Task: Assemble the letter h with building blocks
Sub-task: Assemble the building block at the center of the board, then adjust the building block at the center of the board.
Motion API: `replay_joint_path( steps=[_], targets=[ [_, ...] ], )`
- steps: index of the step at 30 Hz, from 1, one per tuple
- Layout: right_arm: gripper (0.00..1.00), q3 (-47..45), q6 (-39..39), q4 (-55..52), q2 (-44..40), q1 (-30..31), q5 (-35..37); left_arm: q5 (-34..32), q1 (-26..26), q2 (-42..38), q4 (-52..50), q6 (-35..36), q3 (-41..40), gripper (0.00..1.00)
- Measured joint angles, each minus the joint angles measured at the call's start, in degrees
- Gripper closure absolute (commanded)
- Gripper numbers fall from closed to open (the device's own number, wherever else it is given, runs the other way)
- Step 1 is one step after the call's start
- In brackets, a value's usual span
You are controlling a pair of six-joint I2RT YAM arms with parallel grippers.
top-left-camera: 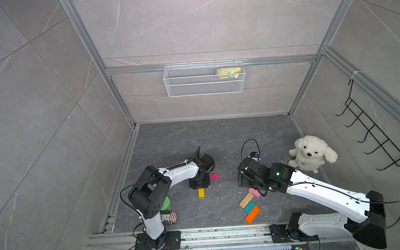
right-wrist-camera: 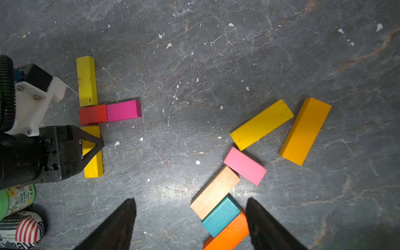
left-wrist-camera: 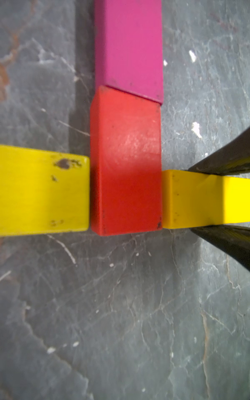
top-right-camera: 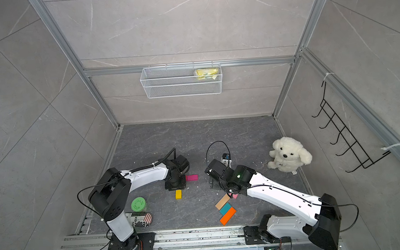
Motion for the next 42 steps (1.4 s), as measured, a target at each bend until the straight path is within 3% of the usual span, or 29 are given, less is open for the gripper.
replay_joint_path(
  steps=[6, 20, 27, 31, 42],
  targets=[
    [0.17, 0.0, 0.04, -0.68, 0.02, 0.0, 0.0, -0.22, -0.74, -0.39, -0.28, 0.17, 0.02, 0.48],
    [0.16, -4.96, 2.75, -2.54, 1.09, -0.07, -1.95, -0.22, -3.02, -11.04, -3.19, -1.51, -1.07, 0.52],
    [0.16, -5.05, 3.04, -2.58, 1.07, -0.04, -2.01, 0.83, -11.08, -13.81, -4.61, -3.32, -5.46, 0.48],
    [0.16, -5.05, 3.02, -2.58, 1.07, -0.04, -2.01, 2.78, -14.01, -14.27, -4.44, -4.02, -7.89, 0.49],
    [0.16, -5.03, 3.02, -3.02, 1.01, -0.04, -1.99, 3.87, -14.08, -11.43, -2.4, -4.5, -9.05, 0.45]
  ],
)
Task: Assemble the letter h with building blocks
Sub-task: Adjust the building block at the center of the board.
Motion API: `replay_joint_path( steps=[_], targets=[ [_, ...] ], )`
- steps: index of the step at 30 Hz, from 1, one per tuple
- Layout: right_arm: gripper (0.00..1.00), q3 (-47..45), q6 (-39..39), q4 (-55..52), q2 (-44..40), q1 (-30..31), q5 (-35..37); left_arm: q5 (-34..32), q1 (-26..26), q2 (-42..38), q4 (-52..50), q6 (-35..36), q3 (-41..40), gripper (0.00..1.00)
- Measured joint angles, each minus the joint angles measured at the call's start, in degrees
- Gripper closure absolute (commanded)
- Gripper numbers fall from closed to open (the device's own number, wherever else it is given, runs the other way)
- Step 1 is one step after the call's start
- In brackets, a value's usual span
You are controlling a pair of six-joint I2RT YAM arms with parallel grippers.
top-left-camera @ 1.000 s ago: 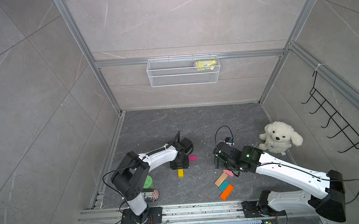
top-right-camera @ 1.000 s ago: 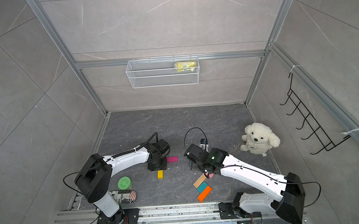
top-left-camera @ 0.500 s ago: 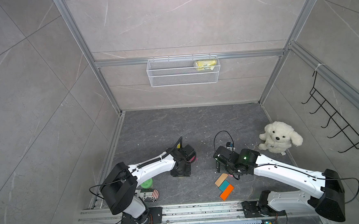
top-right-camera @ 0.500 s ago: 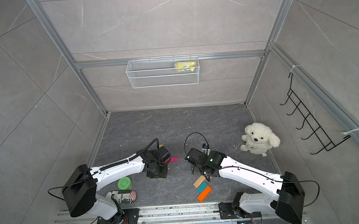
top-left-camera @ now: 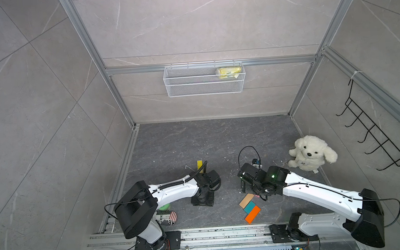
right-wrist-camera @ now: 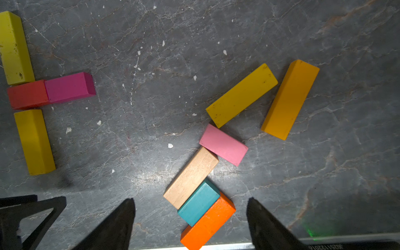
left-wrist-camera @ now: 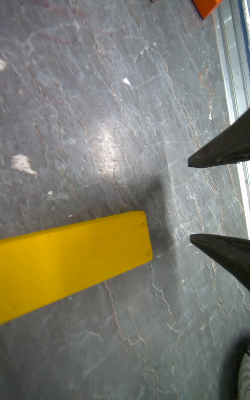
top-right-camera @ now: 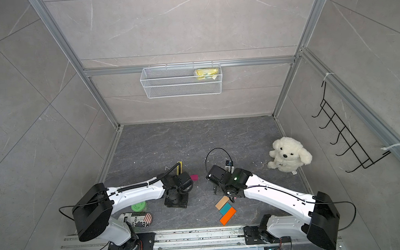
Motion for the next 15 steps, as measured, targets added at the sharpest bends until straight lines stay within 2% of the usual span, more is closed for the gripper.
replay_joint_path(
  steps=[15],
  targets=[
    [0.16, 0.02, 0.0, -0.17, -0.5, 0.0, 0.0, -0.2, 1.33, 2.43, 2.78, -0.28, 0.7, 0.45]
  ],
)
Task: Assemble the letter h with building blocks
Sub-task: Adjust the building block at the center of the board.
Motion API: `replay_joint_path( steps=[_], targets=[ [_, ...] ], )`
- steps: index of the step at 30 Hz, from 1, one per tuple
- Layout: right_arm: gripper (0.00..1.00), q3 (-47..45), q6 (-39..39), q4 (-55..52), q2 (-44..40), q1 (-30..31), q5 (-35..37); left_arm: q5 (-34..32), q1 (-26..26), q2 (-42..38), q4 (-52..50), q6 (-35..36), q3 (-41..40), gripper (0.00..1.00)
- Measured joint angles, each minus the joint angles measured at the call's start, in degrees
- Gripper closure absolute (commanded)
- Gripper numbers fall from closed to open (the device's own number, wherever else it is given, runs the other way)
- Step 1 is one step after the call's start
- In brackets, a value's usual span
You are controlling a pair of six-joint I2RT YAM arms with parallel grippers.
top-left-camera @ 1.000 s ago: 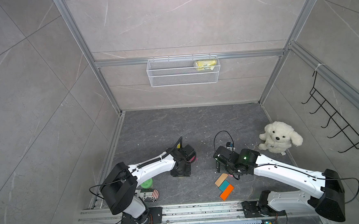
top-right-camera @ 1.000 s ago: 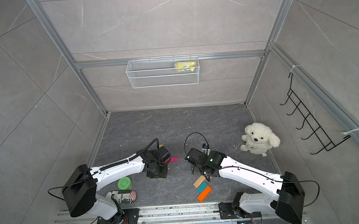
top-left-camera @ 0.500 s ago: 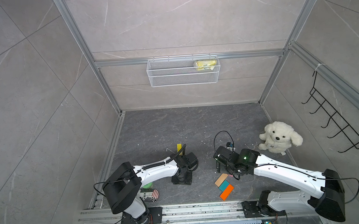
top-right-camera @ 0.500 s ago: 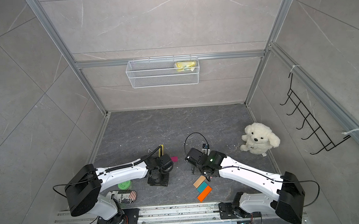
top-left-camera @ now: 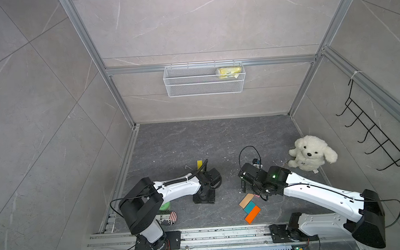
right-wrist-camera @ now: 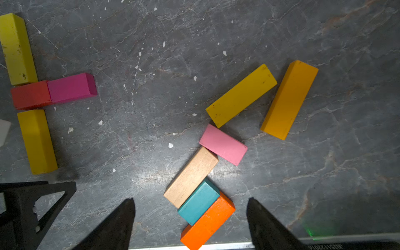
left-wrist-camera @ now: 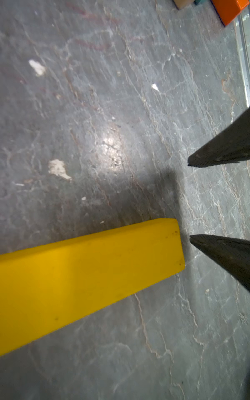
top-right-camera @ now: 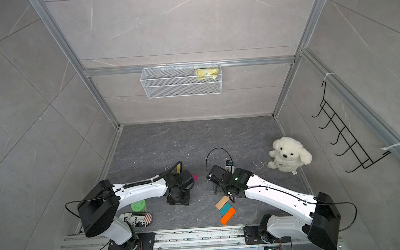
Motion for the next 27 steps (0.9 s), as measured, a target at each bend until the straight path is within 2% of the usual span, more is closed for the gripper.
replay_joint_path(
  steps=[27],
  targets=[
    [0.16, -0.02, 0.0, 0.02, -0.39, 0.0, -0.17, -0.98, 0.5, 0.02, 0.85, -0.92, 0.0, 0.42]
  ],
)
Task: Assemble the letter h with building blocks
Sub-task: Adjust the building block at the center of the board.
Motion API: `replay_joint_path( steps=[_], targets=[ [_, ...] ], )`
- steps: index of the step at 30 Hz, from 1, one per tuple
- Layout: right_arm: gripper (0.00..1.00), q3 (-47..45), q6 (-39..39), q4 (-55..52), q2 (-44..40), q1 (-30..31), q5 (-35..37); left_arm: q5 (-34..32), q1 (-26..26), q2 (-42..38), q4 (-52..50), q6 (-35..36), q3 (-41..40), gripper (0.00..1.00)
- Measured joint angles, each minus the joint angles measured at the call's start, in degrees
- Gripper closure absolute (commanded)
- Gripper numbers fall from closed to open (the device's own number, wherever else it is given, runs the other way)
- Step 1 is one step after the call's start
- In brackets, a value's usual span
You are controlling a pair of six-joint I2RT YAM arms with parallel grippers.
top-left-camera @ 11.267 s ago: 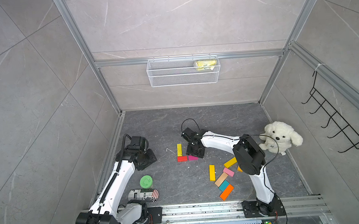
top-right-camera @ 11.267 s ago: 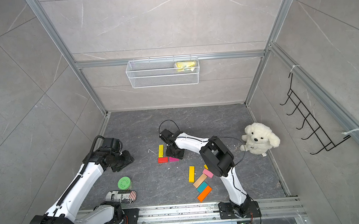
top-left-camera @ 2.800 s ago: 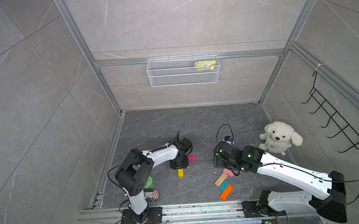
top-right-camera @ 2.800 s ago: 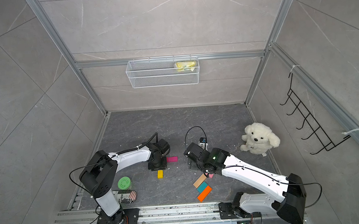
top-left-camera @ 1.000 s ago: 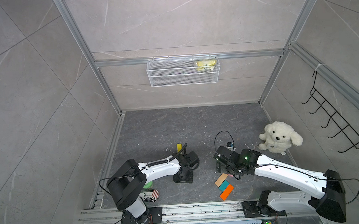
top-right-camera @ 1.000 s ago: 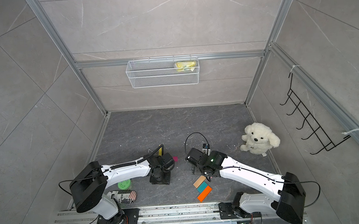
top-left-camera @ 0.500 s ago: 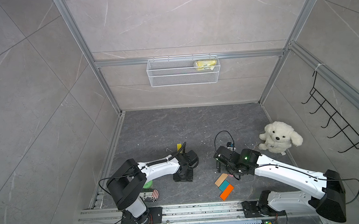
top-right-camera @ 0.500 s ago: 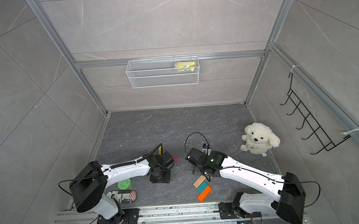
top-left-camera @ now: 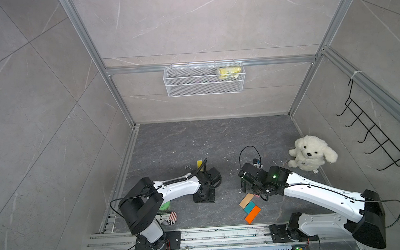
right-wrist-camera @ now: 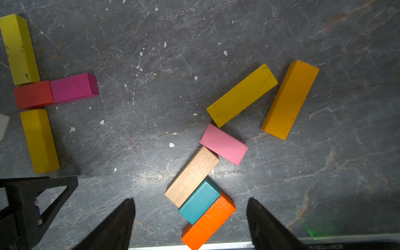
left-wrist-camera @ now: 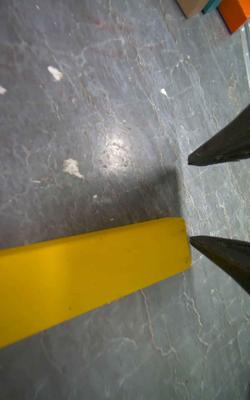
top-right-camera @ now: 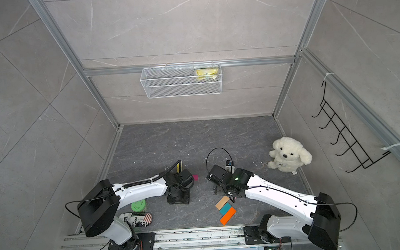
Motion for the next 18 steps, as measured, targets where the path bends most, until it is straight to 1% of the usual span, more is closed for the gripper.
replay_joint_path(
  steps=[18],
  targets=[
    [0.16, -0.13, 0.0, 0.39, -0.55, 0.0, -0.02, -1.46, 0.07, 0.61, 0.02, -0.61, 0.0, 0.4]
  ],
)
